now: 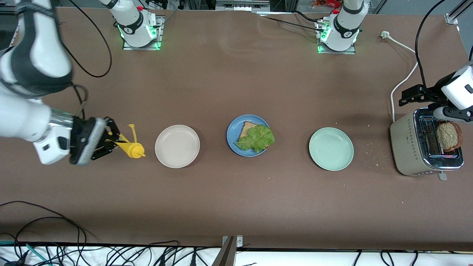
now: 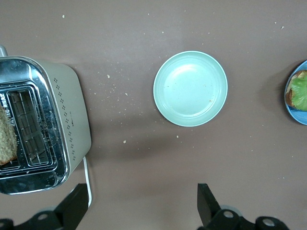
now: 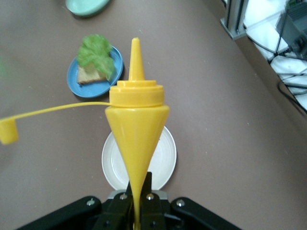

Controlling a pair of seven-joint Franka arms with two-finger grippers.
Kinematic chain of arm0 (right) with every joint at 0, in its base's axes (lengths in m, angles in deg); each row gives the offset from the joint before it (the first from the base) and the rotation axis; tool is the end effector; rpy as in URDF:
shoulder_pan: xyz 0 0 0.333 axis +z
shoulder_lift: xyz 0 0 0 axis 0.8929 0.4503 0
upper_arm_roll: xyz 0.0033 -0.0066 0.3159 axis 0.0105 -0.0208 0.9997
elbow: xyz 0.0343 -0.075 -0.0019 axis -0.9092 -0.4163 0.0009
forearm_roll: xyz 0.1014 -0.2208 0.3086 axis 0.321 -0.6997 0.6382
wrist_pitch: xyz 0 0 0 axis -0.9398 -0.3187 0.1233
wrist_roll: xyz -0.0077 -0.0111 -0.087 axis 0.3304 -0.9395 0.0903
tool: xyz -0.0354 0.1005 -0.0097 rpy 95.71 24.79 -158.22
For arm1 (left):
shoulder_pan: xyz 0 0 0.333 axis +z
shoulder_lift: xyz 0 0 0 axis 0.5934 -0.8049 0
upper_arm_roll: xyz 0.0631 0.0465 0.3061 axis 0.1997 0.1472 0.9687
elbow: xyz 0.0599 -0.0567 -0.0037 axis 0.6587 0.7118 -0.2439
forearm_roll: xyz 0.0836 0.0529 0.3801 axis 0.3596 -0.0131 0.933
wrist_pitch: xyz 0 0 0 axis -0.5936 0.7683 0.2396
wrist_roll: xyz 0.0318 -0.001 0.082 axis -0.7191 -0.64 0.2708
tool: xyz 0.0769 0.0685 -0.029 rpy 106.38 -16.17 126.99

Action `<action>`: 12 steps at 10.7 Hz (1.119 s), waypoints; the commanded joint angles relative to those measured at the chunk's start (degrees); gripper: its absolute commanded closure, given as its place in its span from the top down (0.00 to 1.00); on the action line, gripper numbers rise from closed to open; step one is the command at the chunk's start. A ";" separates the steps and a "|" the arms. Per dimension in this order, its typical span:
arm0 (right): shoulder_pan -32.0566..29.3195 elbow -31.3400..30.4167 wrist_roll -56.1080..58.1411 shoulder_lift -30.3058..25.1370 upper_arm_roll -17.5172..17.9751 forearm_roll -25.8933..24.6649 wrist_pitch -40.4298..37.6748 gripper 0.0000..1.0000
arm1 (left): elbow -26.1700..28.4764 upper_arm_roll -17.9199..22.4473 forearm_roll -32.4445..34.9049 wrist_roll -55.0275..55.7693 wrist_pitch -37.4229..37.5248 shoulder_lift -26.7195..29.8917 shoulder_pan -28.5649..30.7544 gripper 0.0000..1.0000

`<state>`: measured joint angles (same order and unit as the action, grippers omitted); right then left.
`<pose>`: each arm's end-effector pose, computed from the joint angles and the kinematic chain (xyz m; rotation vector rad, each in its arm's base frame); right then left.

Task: Make sandwich in blue plate with both arms
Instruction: 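Carry the mustard bottle back while the left gripper reaches the toaster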

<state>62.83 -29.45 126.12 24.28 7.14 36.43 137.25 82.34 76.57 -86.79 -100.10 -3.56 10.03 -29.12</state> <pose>0.6865 0.0831 0.4711 -2.2516 -1.4584 -0.3309 0.5727 0.0401 0.5415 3.0692 -0.2119 -0.1603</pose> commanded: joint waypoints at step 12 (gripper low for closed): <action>-3.46 -13.91 84.78 26.66 -28.80 50.48 -29.82 0.00 | -5.67 0.39 3.70 -14.48 -14.77 -19.57 19.79 1.00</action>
<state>60.69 -45.05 206.02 46.62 -21.43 83.28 112.06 79.13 77.43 -81.49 -113.12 -18.43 -7.50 -10.95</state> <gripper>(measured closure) 0.960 0.000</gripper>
